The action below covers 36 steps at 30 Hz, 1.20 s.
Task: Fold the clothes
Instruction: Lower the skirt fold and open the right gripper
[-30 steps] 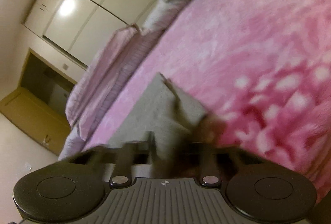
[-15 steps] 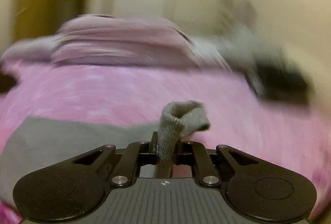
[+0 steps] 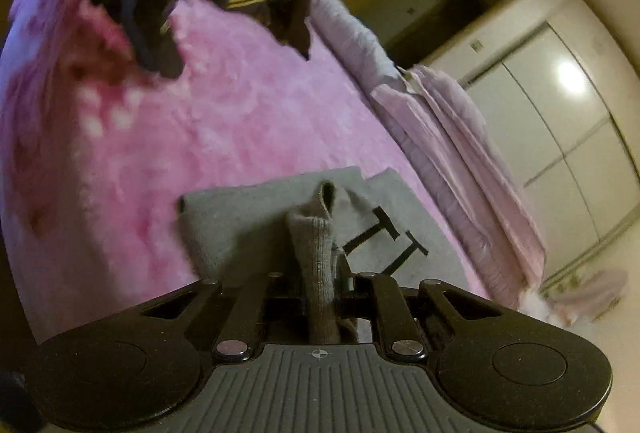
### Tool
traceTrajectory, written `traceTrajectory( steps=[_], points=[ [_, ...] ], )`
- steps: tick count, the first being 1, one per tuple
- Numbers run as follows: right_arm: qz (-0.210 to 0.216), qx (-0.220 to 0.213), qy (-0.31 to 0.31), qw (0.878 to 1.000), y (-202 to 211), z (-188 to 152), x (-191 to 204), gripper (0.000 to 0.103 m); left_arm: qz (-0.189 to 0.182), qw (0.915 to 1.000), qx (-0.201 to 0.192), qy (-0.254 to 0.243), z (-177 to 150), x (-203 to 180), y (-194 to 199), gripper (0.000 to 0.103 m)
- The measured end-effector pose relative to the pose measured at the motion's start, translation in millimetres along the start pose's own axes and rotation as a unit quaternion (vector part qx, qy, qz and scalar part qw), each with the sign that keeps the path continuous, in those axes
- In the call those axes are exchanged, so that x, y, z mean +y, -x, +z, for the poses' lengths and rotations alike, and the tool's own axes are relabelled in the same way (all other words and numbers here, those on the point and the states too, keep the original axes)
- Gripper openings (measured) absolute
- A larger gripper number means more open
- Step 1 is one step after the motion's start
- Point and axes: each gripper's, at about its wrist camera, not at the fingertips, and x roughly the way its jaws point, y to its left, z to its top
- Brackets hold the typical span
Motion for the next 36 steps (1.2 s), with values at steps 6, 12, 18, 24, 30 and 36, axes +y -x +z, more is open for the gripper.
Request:
traceTrajectory(
  steps=[6, 12, 18, 24, 30, 36],
  points=[
    [0.03, -0.019, -0.006, 0.999, 15, 10, -8, 0.012, -0.009, 0.9999, 0.001, 0.012, 0, 7, -3, 0.012],
    [0.025, -0.007, 0.045, 0.999, 26, 8, 7, 0.022, -0.018, 0.9997, 0.011, 0.01, -2, 0, -1, 0.012],
    [0.024, -0.042, -0.125, 0.991, 67, -5, -59, 0.057, -0.114, 0.9914, 0.038, 0.051, 9, -18, -2, 0.012],
    [0.008, 0.041, -0.458, 0.888, 38, -69, -166, 0.042, -0.172, 0.9829, 0.059, 0.032, 31, -55, -40, 0.012],
    [0.072, 0.069, -0.67, 0.736, -14, -128, -236, 0.038, -0.142, 0.9876, 0.065, -0.015, 58, -79, -97, 0.013],
    [0.107, 0.09, -0.688, 0.712, -64, -138, -254, 0.038, -0.11, 0.9904, 0.081, -0.022, 80, -84, -144, 0.017]
  ],
)
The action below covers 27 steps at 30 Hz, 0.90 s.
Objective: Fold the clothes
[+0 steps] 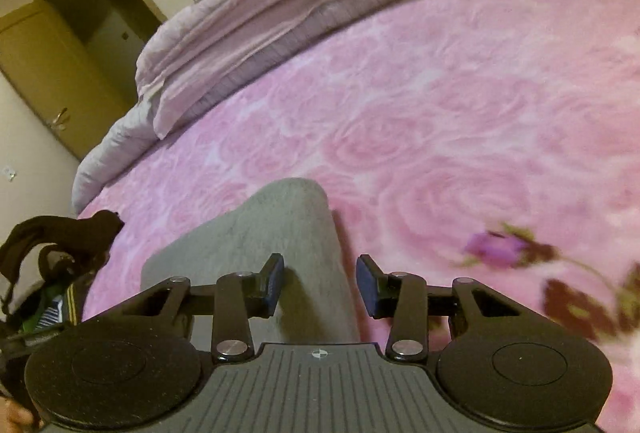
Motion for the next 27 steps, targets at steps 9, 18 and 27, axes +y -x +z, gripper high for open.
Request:
traceTrajectory(
  steps=[9, 18, 27],
  points=[
    [0.035, 0.02, -0.004, 0.999, -41, 17, -17, 0.039, -0.023, 0.9975, 0.031, 0.059, 19, 26, -27, 0.018],
    [0.047, 0.033, -0.007, 0.998, -48, 26, -24, 0.039, -0.025, 0.9979, 0.035, 0.048, 21, 27, -25, 0.02],
    [0.082, 0.047, -0.027, 0.995, -53, 28, -39, 0.039, -0.061, 0.9944, 0.059, 0.063, 31, 31, -41, 0.026]
  ],
)
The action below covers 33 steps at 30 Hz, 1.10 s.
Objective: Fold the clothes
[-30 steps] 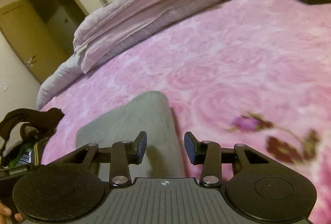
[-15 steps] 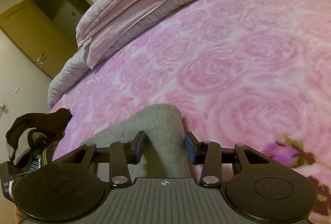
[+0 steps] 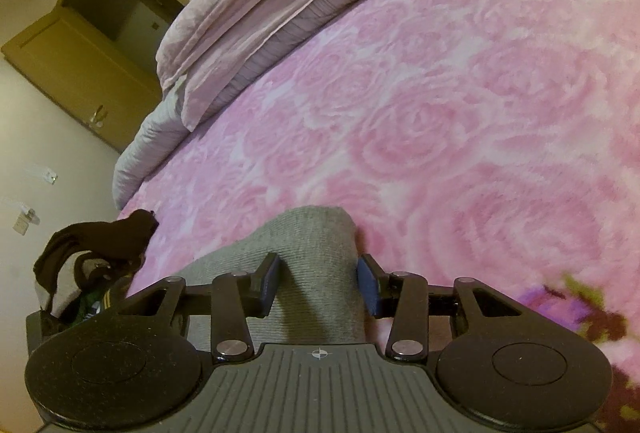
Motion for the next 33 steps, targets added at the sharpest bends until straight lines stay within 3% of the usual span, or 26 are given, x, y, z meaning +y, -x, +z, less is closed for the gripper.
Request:
traceTrajectory(
  steps=[2, 5, 10, 16, 21, 26, 27, 31, 33],
  points=[
    [-0.002, 0.0, 0.006, 1.0, 0, 0, 2, 0.039, 0.008, 0.9997, -0.009, -0.02, -3, -5, 2, 0.014],
    [-0.013, 0.001, 0.029, 0.999, -1, 1, 11, 0.038, -0.001, 0.9989, -0.033, -0.034, -6, -8, 14, 0.006],
    [-0.047, 0.016, 0.128, 0.991, -11, 0, 46, 0.037, 0.04, 0.9932, -0.06, -0.091, -14, -19, 29, 0.005],
    [-0.093, 0.016, 0.212, 0.973, -21, -11, 74, 0.035, 0.053, 0.9902, -0.082, -0.099, -21, -23, 41, 0.005],
    [-0.143, 0.01, 0.336, 0.931, -34, -33, 104, 0.033, 0.061, 0.9834, -0.105, -0.135, -29, -37, 59, 0.005],
    [-0.167, -0.003, 0.398, 0.902, -53, -58, 108, 0.033, 0.091, 0.9872, -0.084, -0.101, -33, 1, 37, 0.011],
    [-0.164, -0.008, 0.394, 0.904, -51, -59, 106, 0.034, 0.09, 0.9863, -0.092, -0.102, -36, 1, 38, 0.011],
    [-0.135, -0.014, 0.325, 0.936, -30, -50, 92, 0.034, 0.143, 0.9722, -0.1, -0.156, -50, -26, 43, 0.012],
    [-0.12, -0.025, 0.297, 0.947, -7, -53, 85, 0.034, 0.145, 0.9718, -0.098, -0.158, -60, -35, 53, 0.011]
  ],
)
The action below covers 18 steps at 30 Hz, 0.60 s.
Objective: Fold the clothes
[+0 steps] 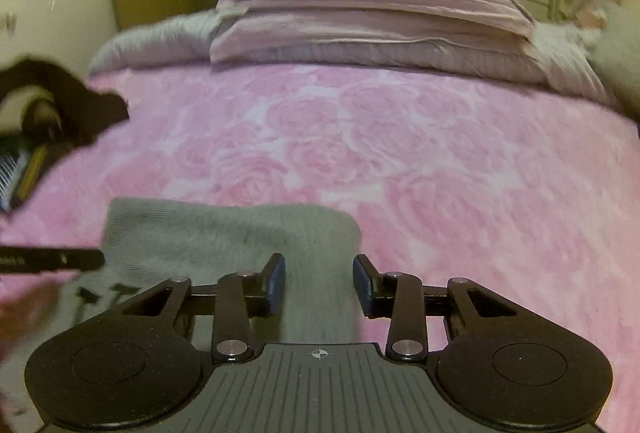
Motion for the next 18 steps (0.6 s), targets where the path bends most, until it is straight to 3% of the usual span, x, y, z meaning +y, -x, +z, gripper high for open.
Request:
traceTrajectory(
  steps=[4, 6, 10, 13, 15, 18],
  points=[
    [0.043, -0.027, 0.017, 0.999, 40, -21, 6, 0.027, -0.021, 0.9997, -0.014, 0.002, -18, -12, 28, 0.011],
    [0.068, 0.0, 0.041, 0.997, 45, -35, 12, 0.016, -0.031, 0.9994, -0.002, -0.015, -31, -20, 36, 0.011],
    [0.053, 0.009, 0.077, 0.996, 62, -66, 18, 0.016, -0.004, 0.9992, 0.012, -0.037, -64, -27, 55, 0.011],
    [0.041, 0.017, 0.061, 0.997, 78, -63, 19, 0.016, 0.003, 0.9998, 0.017, -0.008, -71, -25, 70, 0.011],
    [0.027, -0.002, 0.058, 0.998, 92, -63, 27, 0.016, 0.015, 0.9997, 0.002, -0.021, -72, -36, 85, 0.009],
    [0.033, -0.023, 0.041, 0.998, 106, -74, 37, 0.016, 0.0, 0.999, -0.019, -0.04, -74, -54, 100, 0.009]
  ],
)
